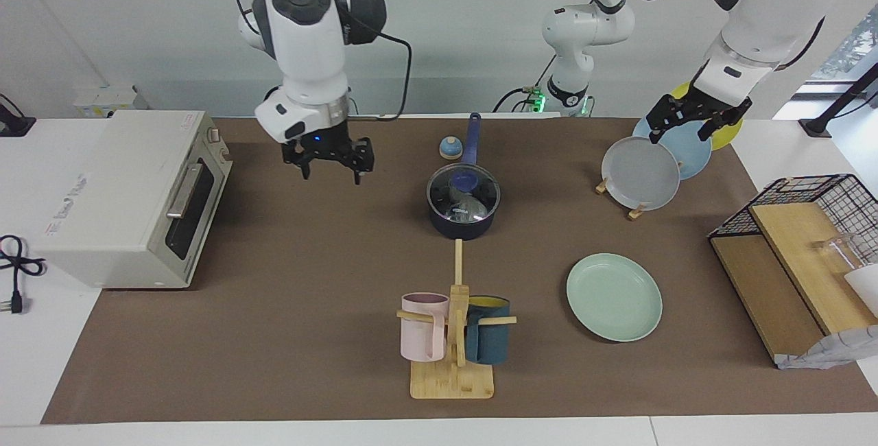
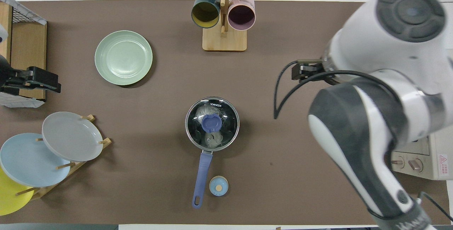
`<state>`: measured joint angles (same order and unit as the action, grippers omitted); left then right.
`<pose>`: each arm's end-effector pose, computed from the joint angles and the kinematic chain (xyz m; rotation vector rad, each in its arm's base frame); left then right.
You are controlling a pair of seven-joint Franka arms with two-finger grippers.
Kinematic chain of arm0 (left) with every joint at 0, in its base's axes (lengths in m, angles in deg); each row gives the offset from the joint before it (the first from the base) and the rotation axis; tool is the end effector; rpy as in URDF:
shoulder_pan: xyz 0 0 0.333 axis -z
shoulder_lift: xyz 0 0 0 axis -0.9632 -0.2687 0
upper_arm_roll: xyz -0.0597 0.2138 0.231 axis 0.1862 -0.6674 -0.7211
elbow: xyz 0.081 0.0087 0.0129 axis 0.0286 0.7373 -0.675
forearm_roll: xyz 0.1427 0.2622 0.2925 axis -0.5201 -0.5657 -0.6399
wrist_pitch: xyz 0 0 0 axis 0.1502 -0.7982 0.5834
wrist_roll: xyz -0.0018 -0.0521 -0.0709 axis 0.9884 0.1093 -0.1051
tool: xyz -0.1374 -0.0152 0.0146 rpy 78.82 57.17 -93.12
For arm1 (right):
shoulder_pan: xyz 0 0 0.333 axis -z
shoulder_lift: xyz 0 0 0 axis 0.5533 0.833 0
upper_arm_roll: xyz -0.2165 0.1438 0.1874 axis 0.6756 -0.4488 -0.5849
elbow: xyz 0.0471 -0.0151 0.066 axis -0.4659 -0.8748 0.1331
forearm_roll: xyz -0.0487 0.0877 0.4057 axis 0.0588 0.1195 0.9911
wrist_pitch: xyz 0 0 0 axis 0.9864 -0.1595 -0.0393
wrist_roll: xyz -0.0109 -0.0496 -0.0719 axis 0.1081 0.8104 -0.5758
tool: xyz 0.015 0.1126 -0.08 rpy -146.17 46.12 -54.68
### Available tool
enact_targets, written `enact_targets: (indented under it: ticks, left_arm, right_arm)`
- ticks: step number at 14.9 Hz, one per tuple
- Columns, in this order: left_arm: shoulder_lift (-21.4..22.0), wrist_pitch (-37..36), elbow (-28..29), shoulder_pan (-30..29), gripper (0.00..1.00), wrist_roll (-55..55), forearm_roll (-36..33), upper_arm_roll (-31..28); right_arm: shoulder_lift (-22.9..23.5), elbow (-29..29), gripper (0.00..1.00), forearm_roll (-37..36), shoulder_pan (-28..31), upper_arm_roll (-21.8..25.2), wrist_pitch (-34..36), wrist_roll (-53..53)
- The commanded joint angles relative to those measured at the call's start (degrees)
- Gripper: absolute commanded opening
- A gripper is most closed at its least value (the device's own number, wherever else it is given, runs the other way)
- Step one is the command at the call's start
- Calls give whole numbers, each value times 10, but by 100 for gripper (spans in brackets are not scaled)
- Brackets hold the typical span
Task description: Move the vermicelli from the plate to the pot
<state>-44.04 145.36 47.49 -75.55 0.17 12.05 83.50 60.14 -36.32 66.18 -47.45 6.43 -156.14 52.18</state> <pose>0.5689 -0.0538 0.5927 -3.1346 0.0452 0.1044 0.5918 0.1664 0.5423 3.0549 -0.1063 -0.0067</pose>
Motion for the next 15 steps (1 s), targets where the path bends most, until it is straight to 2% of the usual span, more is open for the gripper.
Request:
enact_targets:
  ticks: [1,4,6,10,12,15]
  left_arm:
    - [14,7,17,-4,100,1,1,6]
    - [14,8,17,-3,100,-2,1,4]
    - [15,8,19,-4,100,-5,1,5]
    - [18,5,19,-9,100,0,1,3]
    - [17,4,19,-10,100,0,1,3]
    - [18,4,19,-10,100,0,1,3]
  right_arm:
    - [-61,-10,100,10,34,15,63,-112]
    - [-84,-19,100,11,41,58,99,-175]
    - [-93,-38,100,11,56,63,93,-185]
    - [-92,-38,100,11,67,67,88,-203]
    - [-87,-40,100,11,73,69,51,-238]
    - [-80,-38,100,14,83,79,56,-266]
